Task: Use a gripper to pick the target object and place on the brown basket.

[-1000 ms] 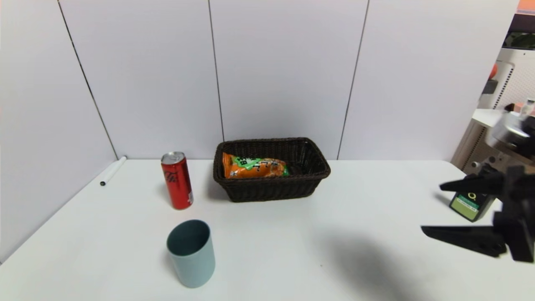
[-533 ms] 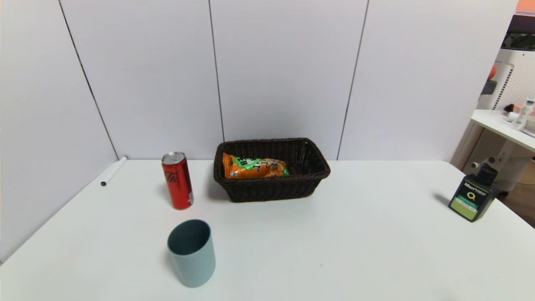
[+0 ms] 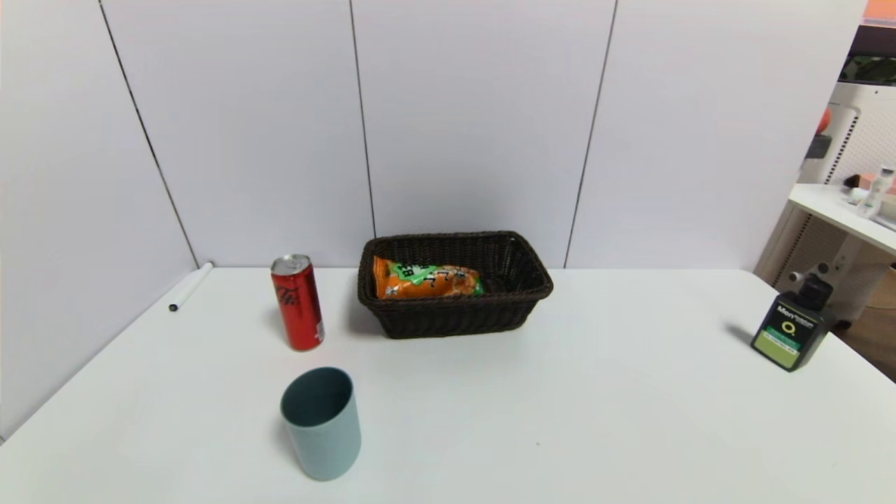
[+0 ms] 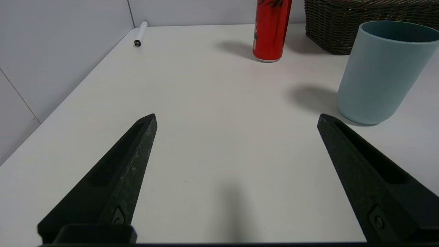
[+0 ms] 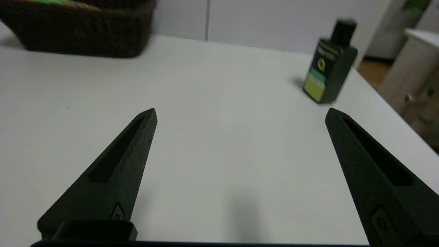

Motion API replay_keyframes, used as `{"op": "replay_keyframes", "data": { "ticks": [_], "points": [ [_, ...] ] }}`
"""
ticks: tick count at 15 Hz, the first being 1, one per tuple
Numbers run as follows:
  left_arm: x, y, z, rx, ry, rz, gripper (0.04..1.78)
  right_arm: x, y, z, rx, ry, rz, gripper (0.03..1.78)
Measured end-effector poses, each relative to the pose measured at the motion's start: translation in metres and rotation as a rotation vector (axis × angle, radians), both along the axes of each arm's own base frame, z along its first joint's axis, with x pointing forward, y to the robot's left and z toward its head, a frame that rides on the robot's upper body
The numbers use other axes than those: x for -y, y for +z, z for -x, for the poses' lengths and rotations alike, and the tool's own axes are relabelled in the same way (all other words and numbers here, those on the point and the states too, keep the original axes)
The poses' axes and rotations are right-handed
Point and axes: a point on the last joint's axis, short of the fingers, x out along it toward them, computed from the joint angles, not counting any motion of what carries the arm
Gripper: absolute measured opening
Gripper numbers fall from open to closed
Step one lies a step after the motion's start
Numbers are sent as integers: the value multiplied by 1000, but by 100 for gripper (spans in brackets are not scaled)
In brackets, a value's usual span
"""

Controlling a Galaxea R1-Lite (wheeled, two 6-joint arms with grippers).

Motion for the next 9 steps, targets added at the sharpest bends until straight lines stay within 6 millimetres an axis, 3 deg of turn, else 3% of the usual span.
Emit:
{"op": "replay_keyframes", "data": {
  "ticks": [9],
  "points": [
    [0,0,0,0,0,0,169,0,-2,1,21,-15,-57,169]
  ]
}}
